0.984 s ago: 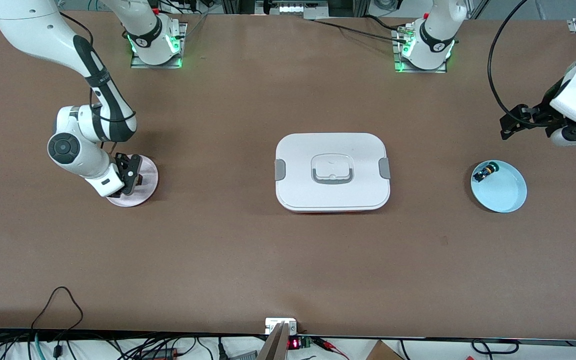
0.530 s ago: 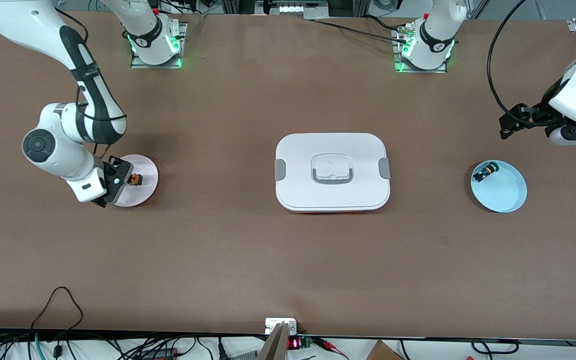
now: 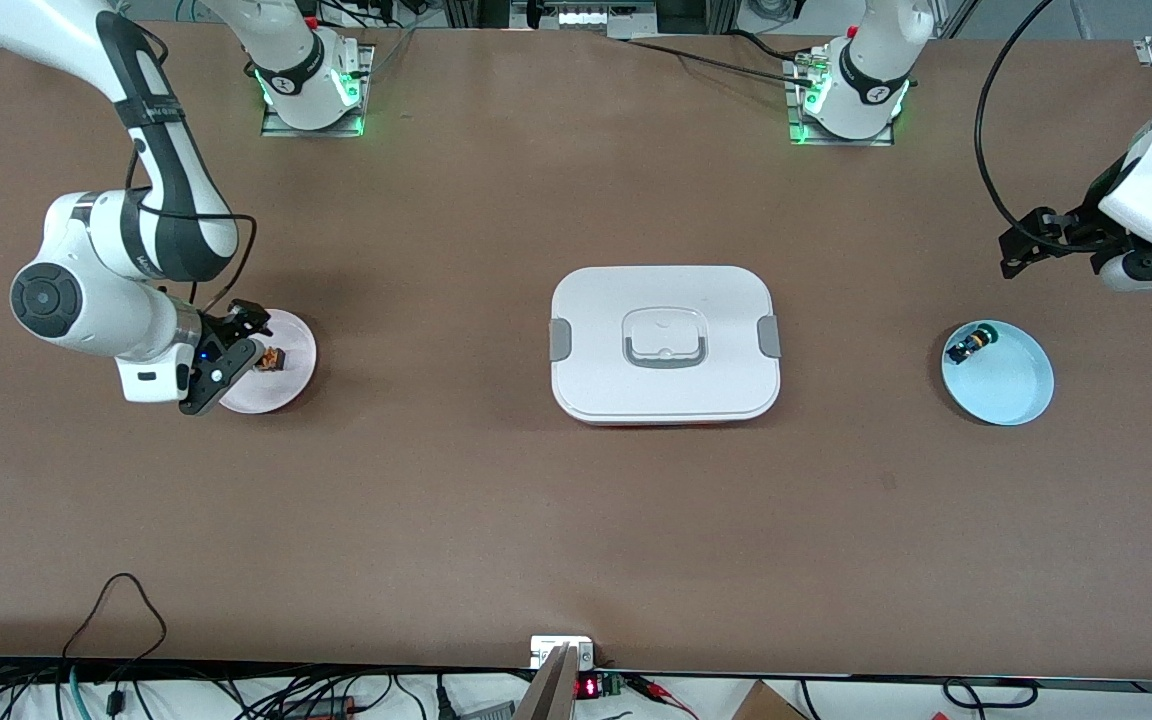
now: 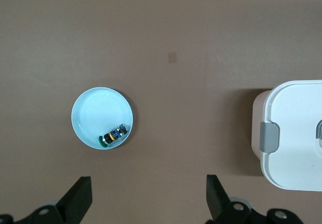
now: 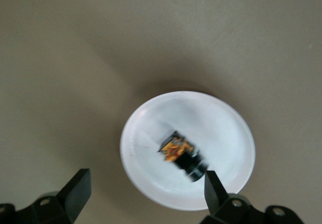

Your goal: Transfer orange switch to right arm and place

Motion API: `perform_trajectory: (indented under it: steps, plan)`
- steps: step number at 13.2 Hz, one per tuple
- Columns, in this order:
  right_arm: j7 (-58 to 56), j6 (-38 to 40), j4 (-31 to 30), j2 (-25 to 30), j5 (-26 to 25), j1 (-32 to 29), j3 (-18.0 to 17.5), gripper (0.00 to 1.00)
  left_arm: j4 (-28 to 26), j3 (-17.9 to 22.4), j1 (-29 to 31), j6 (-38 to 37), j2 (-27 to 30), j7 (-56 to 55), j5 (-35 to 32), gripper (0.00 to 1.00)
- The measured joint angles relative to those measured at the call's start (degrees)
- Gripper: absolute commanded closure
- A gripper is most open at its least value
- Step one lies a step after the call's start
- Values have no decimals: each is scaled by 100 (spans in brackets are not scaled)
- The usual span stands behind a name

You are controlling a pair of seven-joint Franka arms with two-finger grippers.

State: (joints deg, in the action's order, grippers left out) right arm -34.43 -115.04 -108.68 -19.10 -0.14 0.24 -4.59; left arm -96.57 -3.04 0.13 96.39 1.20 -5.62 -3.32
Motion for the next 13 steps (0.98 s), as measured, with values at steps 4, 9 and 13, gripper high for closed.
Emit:
perform_trajectory:
  steps: [4, 9, 13]
  plan:
    - [1659, 1031, 337, 249, 7, 28, -279, 0, 0, 0, 0, -1, 0, 0, 0, 0]
    - [2703, 2443, 1279, 662, 27, 316, -339, 0, 0, 1, 0, -4, 0, 0, 0, 0]
    - [2761, 2567, 1948, 794, 23, 453, -136, 0, 1, 4, 2, -43, 0, 0, 0, 0]
